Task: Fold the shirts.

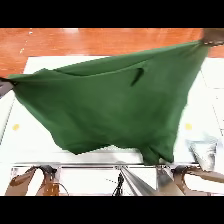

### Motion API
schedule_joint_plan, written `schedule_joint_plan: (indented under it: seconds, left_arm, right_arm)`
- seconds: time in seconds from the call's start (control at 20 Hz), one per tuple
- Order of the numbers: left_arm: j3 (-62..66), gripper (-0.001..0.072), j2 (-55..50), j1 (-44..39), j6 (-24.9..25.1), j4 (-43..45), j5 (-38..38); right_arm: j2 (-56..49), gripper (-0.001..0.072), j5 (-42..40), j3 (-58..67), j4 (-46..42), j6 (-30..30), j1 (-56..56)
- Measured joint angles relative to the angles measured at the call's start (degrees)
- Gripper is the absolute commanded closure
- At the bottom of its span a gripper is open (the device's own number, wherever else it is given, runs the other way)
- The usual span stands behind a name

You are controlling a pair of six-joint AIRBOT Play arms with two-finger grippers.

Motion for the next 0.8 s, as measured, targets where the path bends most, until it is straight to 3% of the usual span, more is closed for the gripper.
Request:
schedule_joint_plan:
  seconds: [0.25,0.45,0.8]
  left_arm:
    - [-2.89,0.0690,-17.35,-3.45,2.71,-0.50,11.26]
    - [-3.30,0.0689,-29.70,-7.06,7.13,-6.51,20.26]
    - [-3.45,0.0690,-38.42,-8.81,10.01,-17.51,37.05]
  right_arm:
    - [-14.53,0.0678,-5.03,0.00,8.39,1.44,0.00]
    - [-21.40,0.0678,-9.31,0.00,12.66,2.73,0.17]
    - [-25.40,0.0677,-18.03,0.00,10.10,11.98,0.13]
